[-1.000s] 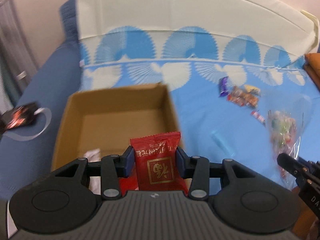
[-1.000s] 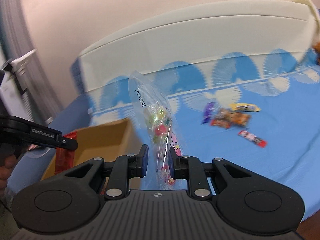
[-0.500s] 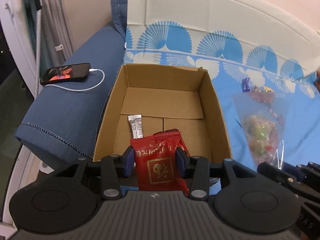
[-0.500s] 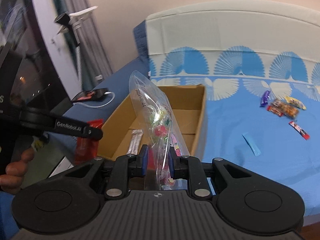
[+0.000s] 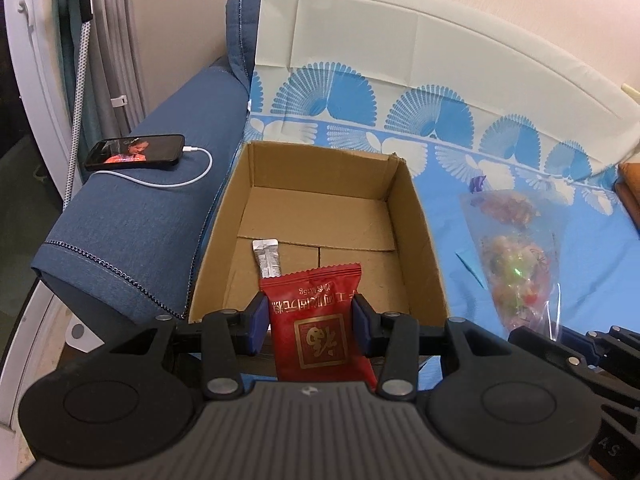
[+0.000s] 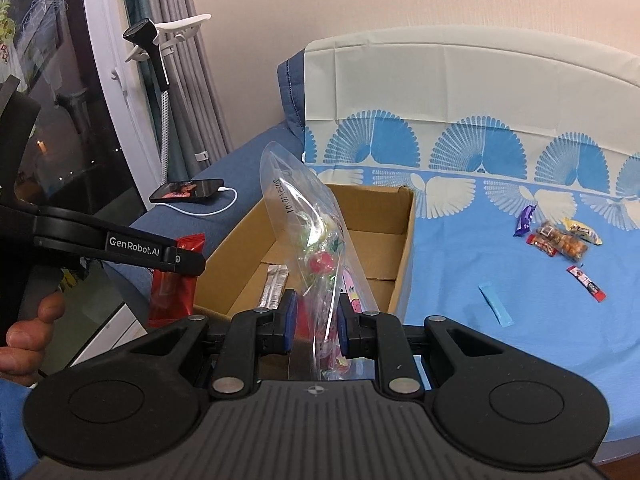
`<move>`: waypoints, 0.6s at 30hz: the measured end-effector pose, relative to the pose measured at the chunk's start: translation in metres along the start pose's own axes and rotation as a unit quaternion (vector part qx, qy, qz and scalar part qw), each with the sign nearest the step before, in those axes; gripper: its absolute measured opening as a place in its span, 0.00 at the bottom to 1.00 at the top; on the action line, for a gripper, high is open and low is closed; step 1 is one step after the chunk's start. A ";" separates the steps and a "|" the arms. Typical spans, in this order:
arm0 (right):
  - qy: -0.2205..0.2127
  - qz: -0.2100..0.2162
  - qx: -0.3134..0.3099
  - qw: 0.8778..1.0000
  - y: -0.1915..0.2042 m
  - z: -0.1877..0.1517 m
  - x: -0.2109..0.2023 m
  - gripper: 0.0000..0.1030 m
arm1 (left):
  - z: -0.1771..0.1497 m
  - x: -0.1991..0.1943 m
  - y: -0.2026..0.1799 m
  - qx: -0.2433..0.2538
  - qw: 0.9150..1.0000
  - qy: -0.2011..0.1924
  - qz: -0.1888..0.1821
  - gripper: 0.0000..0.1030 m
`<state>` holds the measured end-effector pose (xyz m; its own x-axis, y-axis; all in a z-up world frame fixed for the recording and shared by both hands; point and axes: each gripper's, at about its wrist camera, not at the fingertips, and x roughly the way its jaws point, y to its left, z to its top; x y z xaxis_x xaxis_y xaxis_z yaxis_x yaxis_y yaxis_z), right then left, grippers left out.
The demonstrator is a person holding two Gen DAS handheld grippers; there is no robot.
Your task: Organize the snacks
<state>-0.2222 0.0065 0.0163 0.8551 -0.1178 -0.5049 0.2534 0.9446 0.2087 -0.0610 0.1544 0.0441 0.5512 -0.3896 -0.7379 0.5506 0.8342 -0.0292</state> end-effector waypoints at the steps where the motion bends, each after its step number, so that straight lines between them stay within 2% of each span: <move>1: 0.000 -0.001 -0.001 1.000 0.001 0.000 -0.001 0.21 | -0.001 -0.001 0.000 0.000 1.000 -0.002 -0.001 0.46; 18: 0.009 0.000 -0.013 1.000 0.005 0.001 0.002 0.21 | -0.001 0.003 0.008 -0.011 1.000 0.001 -0.005 0.46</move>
<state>-0.2188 0.0101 0.0173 0.8465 -0.1125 -0.5204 0.2417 0.9521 0.1872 -0.0560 0.1606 0.0408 0.5444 -0.3965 -0.7392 0.5418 0.8389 -0.0509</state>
